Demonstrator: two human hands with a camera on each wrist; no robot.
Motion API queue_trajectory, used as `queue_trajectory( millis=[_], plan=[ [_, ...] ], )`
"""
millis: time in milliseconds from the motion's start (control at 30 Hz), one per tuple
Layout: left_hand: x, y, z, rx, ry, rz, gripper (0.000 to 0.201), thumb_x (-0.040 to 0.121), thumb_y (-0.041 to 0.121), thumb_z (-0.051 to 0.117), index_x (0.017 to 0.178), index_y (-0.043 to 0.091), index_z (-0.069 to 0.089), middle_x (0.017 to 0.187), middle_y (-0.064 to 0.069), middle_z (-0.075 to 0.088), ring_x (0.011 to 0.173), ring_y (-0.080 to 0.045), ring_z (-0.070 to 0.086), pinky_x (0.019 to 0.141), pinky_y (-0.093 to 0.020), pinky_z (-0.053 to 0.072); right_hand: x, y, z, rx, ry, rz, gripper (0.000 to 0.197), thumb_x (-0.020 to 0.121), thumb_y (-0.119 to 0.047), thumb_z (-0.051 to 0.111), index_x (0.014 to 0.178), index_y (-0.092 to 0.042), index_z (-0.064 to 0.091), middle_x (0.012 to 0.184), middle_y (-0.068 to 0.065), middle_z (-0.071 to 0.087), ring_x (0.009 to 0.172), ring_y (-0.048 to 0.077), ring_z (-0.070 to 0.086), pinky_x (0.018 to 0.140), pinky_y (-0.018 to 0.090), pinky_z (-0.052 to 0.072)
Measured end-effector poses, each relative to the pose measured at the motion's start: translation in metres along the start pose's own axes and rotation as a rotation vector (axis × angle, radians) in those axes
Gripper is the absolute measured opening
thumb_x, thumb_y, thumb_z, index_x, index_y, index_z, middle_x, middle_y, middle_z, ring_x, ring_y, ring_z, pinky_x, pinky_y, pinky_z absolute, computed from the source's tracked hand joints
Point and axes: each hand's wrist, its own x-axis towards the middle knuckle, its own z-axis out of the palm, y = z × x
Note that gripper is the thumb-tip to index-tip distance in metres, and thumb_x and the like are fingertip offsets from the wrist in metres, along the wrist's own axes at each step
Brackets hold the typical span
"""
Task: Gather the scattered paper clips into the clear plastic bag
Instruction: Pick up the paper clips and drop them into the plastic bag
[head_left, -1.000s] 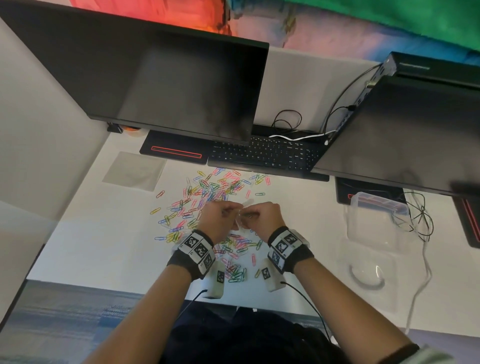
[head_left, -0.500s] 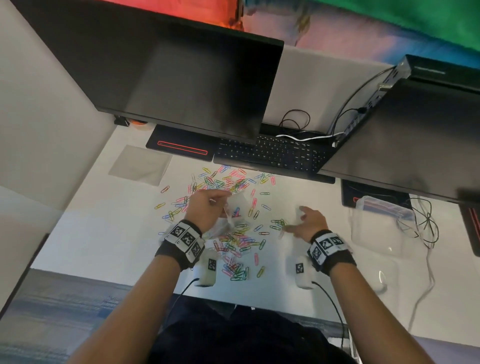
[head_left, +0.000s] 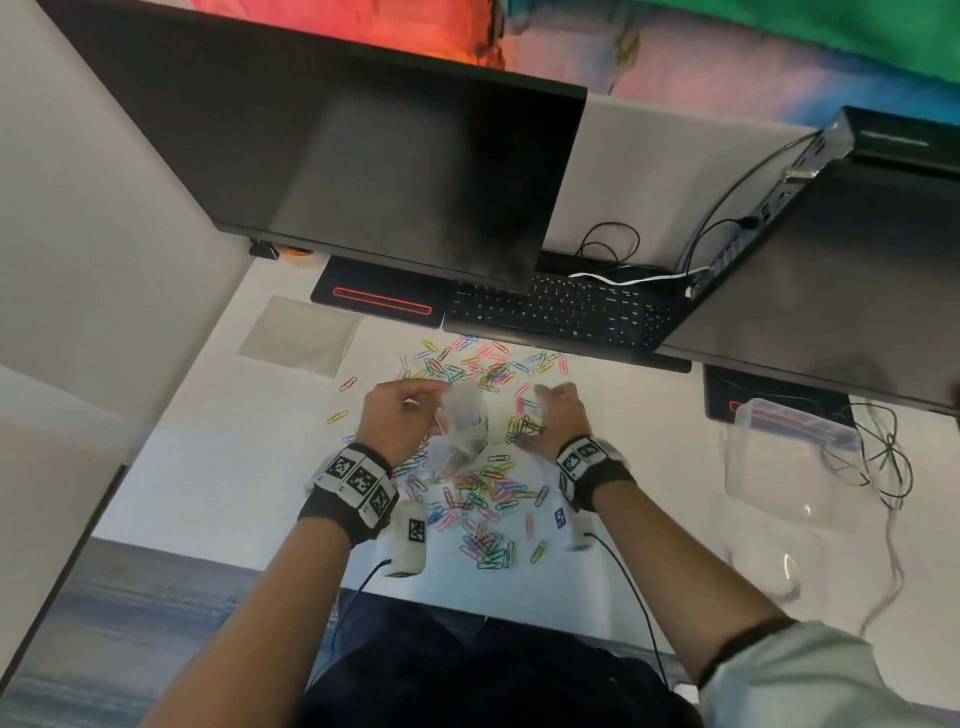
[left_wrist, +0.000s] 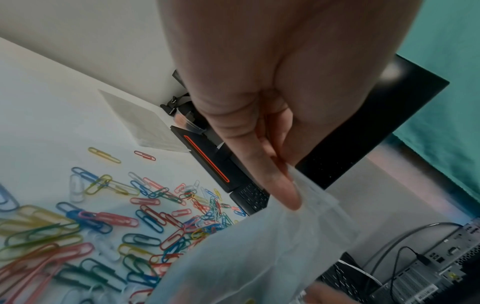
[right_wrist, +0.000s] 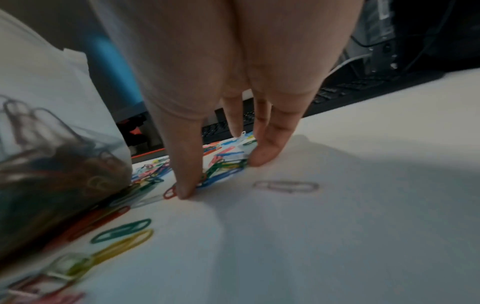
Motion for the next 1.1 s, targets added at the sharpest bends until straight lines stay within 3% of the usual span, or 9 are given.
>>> queue_trajectory(
  millis=[33, 100, 233, 333, 533, 667, 833, 967, 1100],
  plan=[
    [0.001, -0.001, 0.0, -0.002, 0.003, -0.006, 0.022, 0.096, 0.002, 0.059, 0.103, 0.011, 0.077, 0.096, -0.009, 0.073, 0.061, -0.017, 0.073, 0.068, -0.033, 0.064, 0.004, -0.002, -0.002, -0.063, -0.034, -0.045, 0.09, 0.07, -0.038, 0.081, 0.145, -0.02, 0.034, 0.146, 0.007, 0.027, 0.129, 0.029, 0.034, 0.107, 0.041, 0.039],
    [0.003, -0.005, 0.0, -0.005, 0.009, -0.016, 0.022, 0.096, 0.004, 0.059, 0.103, 0.013, 0.077, 0.091, -0.006, 0.072, 0.063, -0.021, 0.074, 0.072, -0.039, 0.064, 0.008, -0.007, -0.003, -0.248, -0.082, -0.2, 0.083, 0.082, -0.035, 0.069, 0.15, -0.023, 0.023, 0.157, 0.006, 0.016, 0.137, 0.033, 0.025, 0.11, 0.045, 0.033],
    [0.007, -0.011, -0.002, -0.018, 0.014, -0.021, 0.021, 0.095, 0.005, 0.061, 0.102, 0.015, 0.078, 0.091, -0.005, 0.073, 0.066, -0.024, 0.075, 0.074, -0.042, 0.064, 0.001, -0.008, 0.007, -0.526, -0.14, -0.386, 0.052, 0.098, -0.025, 0.04, 0.148, -0.027, 0.026, 0.158, 0.008, 0.016, 0.135, 0.035, 0.029, 0.106, 0.048, 0.038],
    [0.008, -0.012, -0.001, -0.024, 0.014, -0.022, 0.021, 0.096, 0.006, 0.06, 0.099, 0.017, 0.078, 0.093, -0.007, 0.073, 0.062, -0.019, 0.074, 0.071, -0.036, 0.064, -0.01, -0.003, 0.017, -0.613, -0.208, -0.431, 0.055, 0.097, -0.025, 0.042, 0.149, -0.022, 0.023, 0.158, 0.012, 0.013, 0.136, 0.038, 0.027, 0.108, 0.047, 0.038],
    [0.007, -0.01, 0.005, -0.042, -0.007, -0.009, 0.022, 0.096, 0.004, 0.059, 0.099, 0.017, 0.077, 0.1, -0.013, 0.071, 0.066, -0.022, 0.075, 0.07, -0.033, 0.064, -0.028, 0.0, 0.026, -0.726, -0.151, -0.527, 0.042, 0.091, -0.004, 0.045, 0.132, 0.0, 0.042, 0.135, 0.019, 0.042, 0.116, 0.032, 0.044, 0.098, 0.037, 0.042],
    [0.006, -0.009, 0.009, -0.044, -0.017, -0.02, 0.023, 0.096, 0.003, 0.058, 0.104, 0.012, 0.076, 0.1, -0.012, 0.071, 0.074, -0.03, 0.075, 0.076, -0.041, 0.064, -0.025, 0.004, 0.02, -0.686, -0.159, -0.527, 0.026, 0.091, -0.002, 0.047, 0.113, -0.005, 0.061, 0.114, 0.013, 0.055, 0.107, 0.029, 0.051, 0.087, 0.033, 0.044],
    [0.002, -0.003, 0.014, -0.01, -0.05, -0.004, 0.022, 0.096, 0.001, 0.058, 0.105, 0.011, 0.076, 0.095, -0.005, 0.07, 0.077, -0.027, 0.075, 0.074, -0.038, 0.064, -0.014, 0.006, 0.0, -0.15, 0.034, -0.197, 0.022, 0.088, -0.009, 0.057, 0.1, -0.012, 0.076, 0.1, 0.007, 0.073, 0.09, 0.022, 0.067, 0.085, 0.026, 0.053],
    [0.002, -0.003, 0.021, 0.002, -0.073, 0.008, 0.023, 0.096, 0.001, 0.057, 0.103, 0.014, 0.076, 0.088, 0.001, 0.071, 0.07, -0.017, 0.073, 0.07, -0.036, 0.064, -0.013, 0.013, -0.018, 0.428, 0.034, 0.13, 0.01, 0.076, -0.01, 0.078, 0.083, -0.018, 0.078, 0.08, -0.002, 0.074, 0.07, 0.007, 0.066, 0.061, 0.005, 0.049],
    [0.004, -0.003, 0.027, 0.053, -0.093, 0.021, 0.024, 0.096, 0.001, 0.057, 0.105, 0.011, 0.076, 0.086, 0.003, 0.072, 0.072, -0.017, 0.075, 0.07, -0.036, 0.064, -0.026, -0.004, -0.038, 0.979, -0.101, 0.178, 0.015, 0.077, 0.006, 0.074, 0.089, -0.003, 0.074, 0.095, 0.021, 0.072, 0.086, 0.03, 0.07, 0.08, 0.029, 0.059]
  ],
)
